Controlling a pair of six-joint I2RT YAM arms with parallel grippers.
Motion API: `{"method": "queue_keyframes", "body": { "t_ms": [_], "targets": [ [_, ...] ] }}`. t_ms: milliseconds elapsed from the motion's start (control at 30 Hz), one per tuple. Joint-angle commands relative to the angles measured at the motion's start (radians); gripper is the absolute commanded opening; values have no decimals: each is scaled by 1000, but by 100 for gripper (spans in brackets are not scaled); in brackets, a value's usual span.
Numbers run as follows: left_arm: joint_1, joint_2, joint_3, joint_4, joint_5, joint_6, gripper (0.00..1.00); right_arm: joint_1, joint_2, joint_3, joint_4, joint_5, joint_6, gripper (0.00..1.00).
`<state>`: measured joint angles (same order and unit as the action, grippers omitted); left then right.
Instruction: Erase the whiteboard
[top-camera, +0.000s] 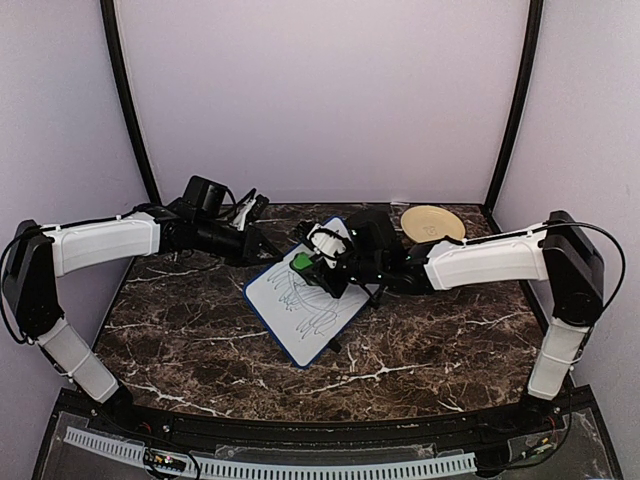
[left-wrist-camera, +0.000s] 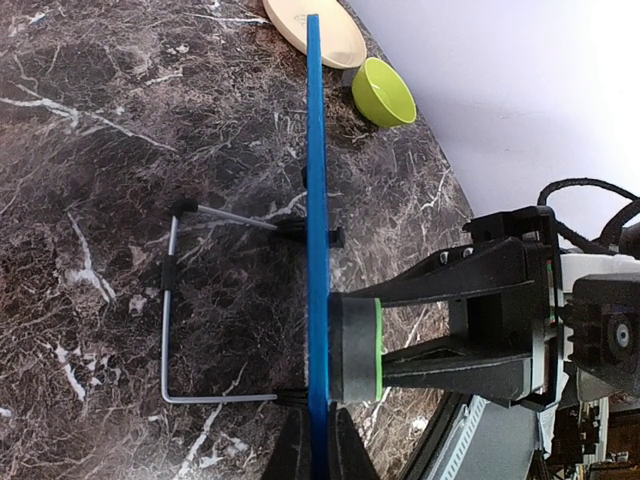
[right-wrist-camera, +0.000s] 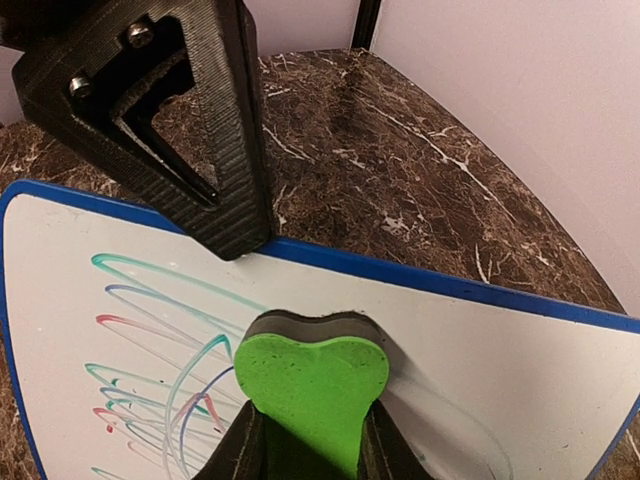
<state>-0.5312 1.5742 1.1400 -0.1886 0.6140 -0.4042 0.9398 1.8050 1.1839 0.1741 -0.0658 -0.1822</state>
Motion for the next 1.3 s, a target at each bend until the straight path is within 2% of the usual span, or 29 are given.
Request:
{"method": "queue_keyframes", "body": {
  "t_ms": [0,267,500,700,1000,1267],
  "targets": [
    [-13,-3,15,19,14,-8,0,26,19,45,-1,-3,-8,15],
    [-15,-2,15,21,15,-10,0,84,59,98,-23,-3,-2,13],
    [-16,-7,17,17,9,-7,0,126,106,158,-114,32,-13,7],
    [-16,-7,18,22,8,-8,0,126,62,123,-138,45,-8,6],
    [-19,-8,19,23,5,-7,0,144,69,153,-155,-74,48,5],
    [-23,-2,18,34,6,-11,0,159,84,180,-211,6,54,5]
  ]
}}
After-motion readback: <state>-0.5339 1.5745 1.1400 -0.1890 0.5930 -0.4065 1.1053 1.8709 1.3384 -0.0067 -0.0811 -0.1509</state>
